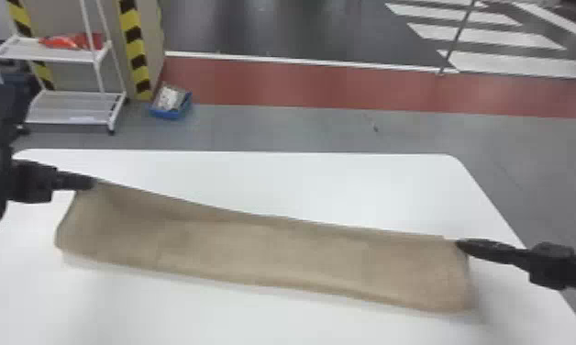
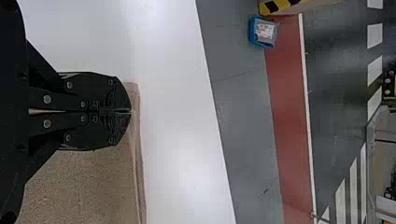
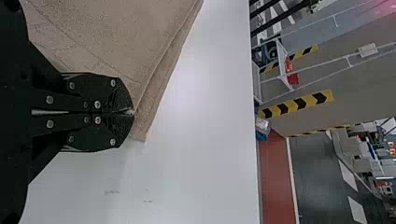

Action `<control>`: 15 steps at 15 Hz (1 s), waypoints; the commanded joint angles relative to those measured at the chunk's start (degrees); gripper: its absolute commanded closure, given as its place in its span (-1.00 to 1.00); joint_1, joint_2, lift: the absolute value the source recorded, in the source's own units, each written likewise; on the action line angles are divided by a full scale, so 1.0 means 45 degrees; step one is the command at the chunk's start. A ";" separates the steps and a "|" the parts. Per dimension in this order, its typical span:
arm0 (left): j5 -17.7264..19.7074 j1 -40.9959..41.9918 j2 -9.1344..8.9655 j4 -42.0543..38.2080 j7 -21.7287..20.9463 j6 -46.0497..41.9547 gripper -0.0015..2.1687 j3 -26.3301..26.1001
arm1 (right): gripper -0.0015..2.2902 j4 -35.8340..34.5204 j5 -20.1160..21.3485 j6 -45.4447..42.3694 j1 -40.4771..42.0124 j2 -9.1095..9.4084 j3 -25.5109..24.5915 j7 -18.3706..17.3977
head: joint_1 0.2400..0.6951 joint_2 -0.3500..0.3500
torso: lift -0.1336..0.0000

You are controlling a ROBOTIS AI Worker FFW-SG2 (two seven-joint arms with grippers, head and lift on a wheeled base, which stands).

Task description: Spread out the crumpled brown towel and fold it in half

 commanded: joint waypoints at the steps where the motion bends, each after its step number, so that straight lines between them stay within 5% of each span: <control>1: -0.0008 -0.0226 -0.0009 0.0137 0.0016 -0.0097 0.57 -0.0024 | 0.05 0.0019 0.0040 0.0093 -0.0124 -0.0020 -0.0089 0.0081 | 1.00 -0.45 | -0.86; 15: -0.0360 -0.1554 -0.0165 0.2344 0.0191 -0.1503 0.57 -0.1000 | 0.05 0.1172 0.0548 0.0210 -0.1003 -0.0020 0.0126 0.0081 | 1.00 -0.47 | -0.86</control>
